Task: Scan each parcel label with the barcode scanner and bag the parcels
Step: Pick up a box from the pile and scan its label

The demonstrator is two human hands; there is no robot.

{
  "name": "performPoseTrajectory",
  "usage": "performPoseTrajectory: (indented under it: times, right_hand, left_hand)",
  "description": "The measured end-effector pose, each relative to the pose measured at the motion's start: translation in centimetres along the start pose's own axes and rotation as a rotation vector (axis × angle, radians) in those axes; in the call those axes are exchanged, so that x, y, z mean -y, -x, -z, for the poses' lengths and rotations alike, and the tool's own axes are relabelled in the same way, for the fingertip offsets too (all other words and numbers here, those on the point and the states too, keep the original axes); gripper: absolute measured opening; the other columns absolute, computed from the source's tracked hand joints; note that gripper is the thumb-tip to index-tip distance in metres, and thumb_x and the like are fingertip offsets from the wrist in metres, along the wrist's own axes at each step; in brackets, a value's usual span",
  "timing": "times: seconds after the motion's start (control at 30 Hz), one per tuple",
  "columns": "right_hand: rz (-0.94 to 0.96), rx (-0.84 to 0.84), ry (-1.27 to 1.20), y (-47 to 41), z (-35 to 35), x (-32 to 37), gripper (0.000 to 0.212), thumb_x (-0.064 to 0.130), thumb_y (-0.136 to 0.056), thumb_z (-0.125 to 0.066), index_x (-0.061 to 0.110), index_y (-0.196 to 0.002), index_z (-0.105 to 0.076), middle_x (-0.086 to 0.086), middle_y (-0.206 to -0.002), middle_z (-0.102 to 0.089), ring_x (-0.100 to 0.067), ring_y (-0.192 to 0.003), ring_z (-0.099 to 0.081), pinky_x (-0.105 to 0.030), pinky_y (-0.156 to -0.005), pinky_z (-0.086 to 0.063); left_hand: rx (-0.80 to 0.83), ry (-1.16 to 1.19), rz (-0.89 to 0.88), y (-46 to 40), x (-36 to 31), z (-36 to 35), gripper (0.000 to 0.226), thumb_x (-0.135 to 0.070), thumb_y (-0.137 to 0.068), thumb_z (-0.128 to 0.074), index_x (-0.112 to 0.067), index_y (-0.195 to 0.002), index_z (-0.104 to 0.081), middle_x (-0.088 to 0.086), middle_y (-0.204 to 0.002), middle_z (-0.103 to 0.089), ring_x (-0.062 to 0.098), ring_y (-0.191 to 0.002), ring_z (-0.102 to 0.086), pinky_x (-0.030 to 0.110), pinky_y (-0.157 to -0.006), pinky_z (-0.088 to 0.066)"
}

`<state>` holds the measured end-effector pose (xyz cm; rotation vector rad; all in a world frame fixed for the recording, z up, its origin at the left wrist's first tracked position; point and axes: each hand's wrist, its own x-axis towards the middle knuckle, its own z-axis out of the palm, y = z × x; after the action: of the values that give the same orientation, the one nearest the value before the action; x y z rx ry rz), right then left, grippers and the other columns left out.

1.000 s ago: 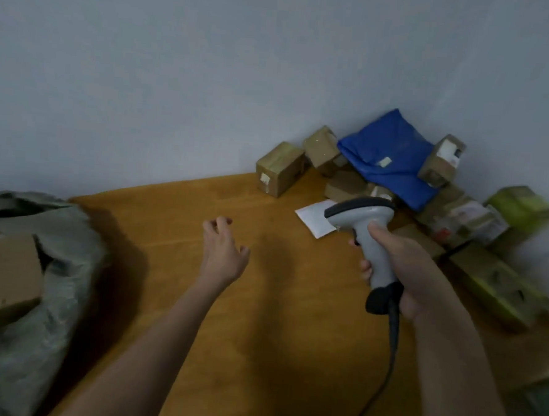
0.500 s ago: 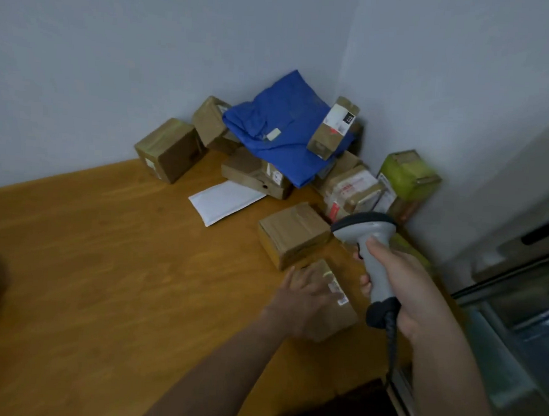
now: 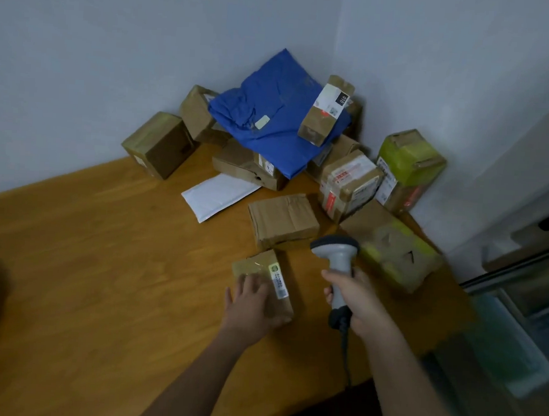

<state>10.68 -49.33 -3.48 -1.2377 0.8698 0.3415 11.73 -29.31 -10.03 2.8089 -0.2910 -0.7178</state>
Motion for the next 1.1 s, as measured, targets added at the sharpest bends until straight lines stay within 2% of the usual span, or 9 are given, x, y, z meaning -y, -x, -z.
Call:
performPoseTrajectory:
  times: [0.1,0.2,0.4,0.57,0.7,0.8,0.87,0.97,1.1]
  right_hand:
    - [-0.051,0.074,-0.008,-1.4,-2.6,-3.1,0.04,0.0,-0.089,-0.064,0.012,-0.124,-0.048,-0.01,-0.081,-0.058,-0.014,-0.057,-0.057,-0.025,-0.051,-0.047]
    - [-0.114,0.175,-0.029,-1.4,-4.7,-5.3,0.044,-0.006,-0.087,-0.062,0.01,-0.125,-0.045,-0.01,-0.082,-0.057,-0.015,-0.058,-0.056,-0.025,-0.051,-0.047]
    - [-0.128,0.276,0.048,-0.5,-8.0,-5.4,0.057,-0.003,-0.078,-0.075,0.013,-0.123,-0.046,-0.012,-0.084,-0.061,-0.013,-0.054,-0.058,-0.025,-0.049,-0.047]
    - [-0.04,0.284,0.121,0.5,-10.5,-5.0,0.054,0.005,-0.084,-0.072,0.018,-0.128,-0.044,-0.015,-0.095,-0.064,-0.013,-0.054,-0.061,-0.025,-0.05,-0.048]
    - [0.037,0.198,0.105,1.0,-10.3,-3.9,0.051,0.006,-0.089,-0.067,0.022,-0.13,-0.04,-0.01,-0.096,-0.06,-0.013,-0.06,-0.059,-0.024,-0.053,-0.049]
    - [0.064,0.168,0.123,1.2,-9.5,-3.3,0.05,0.006,-0.089,-0.067,0.02,-0.129,-0.041,-0.01,-0.096,-0.057,-0.013,-0.062,-0.057,-0.024,-0.053,-0.048]
    - [0.073,0.159,0.144,1.3,-9.2,-3.0,0.051,0.007,-0.089,-0.069,0.02,-0.129,-0.041,-0.011,-0.099,-0.058,-0.013,-0.063,-0.057,-0.025,-0.055,-0.049]
    - [0.081,0.161,0.131,1.6,-9.2,-2.9,0.055,0.008,-0.088,-0.07,0.023,-0.132,-0.041,-0.011,-0.103,-0.059,-0.013,-0.064,-0.058,-0.025,-0.056,-0.049]
    - [0.121,0.182,0.123,2.3,-10.1,-2.0,0.061,0.009,-0.087,-0.071,0.025,-0.136,-0.04,-0.015,-0.113,-0.062,-0.014,-0.066,-0.059,-0.026,-0.056,-0.05]
  left_hand:
    - [-0.045,0.237,0.225,1.3,0.4,-1.1,0.079,-0.066,-0.076,-0.065,-0.025,-0.138,-0.04,0.006,-0.15,-0.004,0.035,-0.139,-0.013,0.047,-0.114,-0.025]
    - [-0.047,0.401,0.288,2.5,0.9,-2.2,0.071,-0.056,-0.077,-0.071,-0.021,-0.132,-0.044,0.003,-0.155,0.012,0.037,-0.14,-0.011,0.04,-0.109,-0.029]
    - [-0.056,0.59,0.511,2.8,2.3,-1.0,0.082,-0.053,-0.067,-0.081,-0.015,-0.127,-0.041,0.008,-0.154,0.011,0.037,-0.136,-0.016,0.036,-0.102,-0.031]
    - [-0.022,0.506,0.694,3.1,3.2,-0.8,0.118,-0.068,-0.067,-0.072,-0.013,-0.149,-0.008,0.009,-0.156,0.018,0.038,-0.141,-0.012,0.049,-0.109,-0.031]
    - [0.02,0.384,0.644,2.7,2.2,-1.3,0.127,-0.079,-0.062,-0.065,-0.018,-0.152,0.002,0.012,-0.156,0.027,0.039,-0.144,-0.009,0.056,-0.114,-0.019]
    - [0.095,0.426,0.711,2.1,1.9,-1.8,0.128,-0.077,-0.064,-0.066,-0.026,-0.152,0.013,0.014,-0.154,0.033,0.042,-0.144,-0.009,0.057,-0.113,-0.021]
    - [0.101,0.491,0.736,1.9,2.3,-1.9,0.12,-0.066,-0.071,-0.069,-0.03,-0.151,0.013,0.014,-0.155,0.027,0.042,-0.142,-0.013,0.055,-0.11,-0.029]
    - [0.025,0.6,0.705,2.7,4.7,-0.9,0.111,-0.052,-0.07,-0.076,-0.033,-0.147,0.002,0.012,-0.15,-0.002,0.039,-0.135,-0.02,0.051,-0.104,-0.036]
    - [-0.046,1.193,0.572,3.3,9.7,1.9,0.095,-0.052,-0.071,-0.076,-0.037,-0.145,-0.017,0.007,-0.143,-0.029,0.034,-0.124,-0.041,0.045,-0.093,-0.048]
